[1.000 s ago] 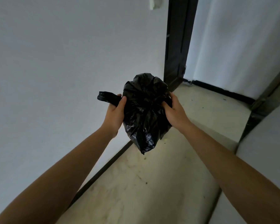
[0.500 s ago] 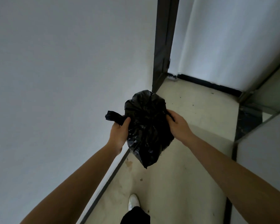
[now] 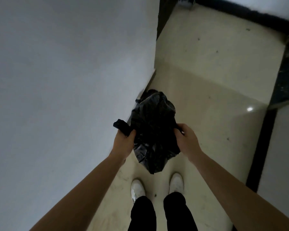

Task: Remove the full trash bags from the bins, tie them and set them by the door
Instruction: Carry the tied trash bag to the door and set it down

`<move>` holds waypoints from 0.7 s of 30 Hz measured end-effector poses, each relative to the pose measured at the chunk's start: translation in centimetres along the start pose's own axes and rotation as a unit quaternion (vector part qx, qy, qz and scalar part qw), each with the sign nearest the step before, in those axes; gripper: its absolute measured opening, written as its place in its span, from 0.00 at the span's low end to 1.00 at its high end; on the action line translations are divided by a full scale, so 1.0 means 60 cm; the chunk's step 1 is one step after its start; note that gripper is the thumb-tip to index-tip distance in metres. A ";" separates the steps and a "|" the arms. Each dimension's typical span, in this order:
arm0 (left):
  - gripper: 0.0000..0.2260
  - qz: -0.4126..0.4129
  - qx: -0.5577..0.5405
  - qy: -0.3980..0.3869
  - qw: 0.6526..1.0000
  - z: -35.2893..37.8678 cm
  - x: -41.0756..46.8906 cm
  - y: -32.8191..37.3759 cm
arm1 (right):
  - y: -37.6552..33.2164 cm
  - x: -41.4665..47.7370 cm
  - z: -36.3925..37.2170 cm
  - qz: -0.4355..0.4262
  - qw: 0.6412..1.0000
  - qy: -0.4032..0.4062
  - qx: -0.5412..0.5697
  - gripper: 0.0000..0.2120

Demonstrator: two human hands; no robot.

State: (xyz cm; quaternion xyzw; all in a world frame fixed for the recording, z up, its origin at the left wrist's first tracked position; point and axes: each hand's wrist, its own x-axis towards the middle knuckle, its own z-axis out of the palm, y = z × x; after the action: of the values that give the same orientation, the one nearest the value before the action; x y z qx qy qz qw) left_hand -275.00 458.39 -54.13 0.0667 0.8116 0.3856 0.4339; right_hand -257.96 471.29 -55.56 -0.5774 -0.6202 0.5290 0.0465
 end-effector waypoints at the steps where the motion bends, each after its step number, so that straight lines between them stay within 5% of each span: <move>1: 0.08 -0.013 0.011 0.011 1.000 0.020 0.043 -0.035 | 0.040 0.039 0.031 0.002 1.000 -0.011 -0.013 0.11; 10: 0.05 -0.147 -0.001 0.017 0.989 0.123 0.307 -0.338 | 0.331 0.261 0.252 0.046 0.993 -0.046 -0.095 0.18; 16: 0.19 -0.158 -0.066 0.055 0.984 0.129 0.429 -0.406 | 0.376 0.366 0.326 0.012 0.990 -0.097 -0.105 0.17; 21: 0.15 -0.146 -0.132 0.060 0.979 0.143 0.468 -0.420 | 0.387 0.396 0.355 0.065 0.981 -0.183 -0.002 0.22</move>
State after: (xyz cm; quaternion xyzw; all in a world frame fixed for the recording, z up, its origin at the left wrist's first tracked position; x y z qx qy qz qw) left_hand -280.09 458.19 -92.47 -0.1338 0.7793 0.4250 0.4407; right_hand -264.52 471.38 -94.46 -0.5097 -0.5805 0.6266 -0.1036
